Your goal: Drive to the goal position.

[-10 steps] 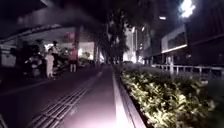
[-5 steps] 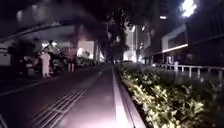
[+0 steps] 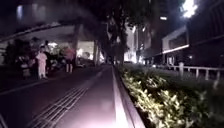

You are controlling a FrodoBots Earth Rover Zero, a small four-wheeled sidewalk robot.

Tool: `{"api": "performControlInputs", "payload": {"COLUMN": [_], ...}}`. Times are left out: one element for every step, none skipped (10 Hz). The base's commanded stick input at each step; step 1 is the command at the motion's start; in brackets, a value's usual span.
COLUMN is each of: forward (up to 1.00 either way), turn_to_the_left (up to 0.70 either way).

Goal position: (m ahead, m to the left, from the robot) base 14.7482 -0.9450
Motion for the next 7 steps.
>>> {"api": "performControlInputs", "payload": {"forward": [0.45, 0.45, 0.45, 0.45, 0.45, 0.45, 0.45], "turn_to_the_left": [0.0, 0.0, 0.0, 0.0, 0.0, 0.0, 0.0]}}
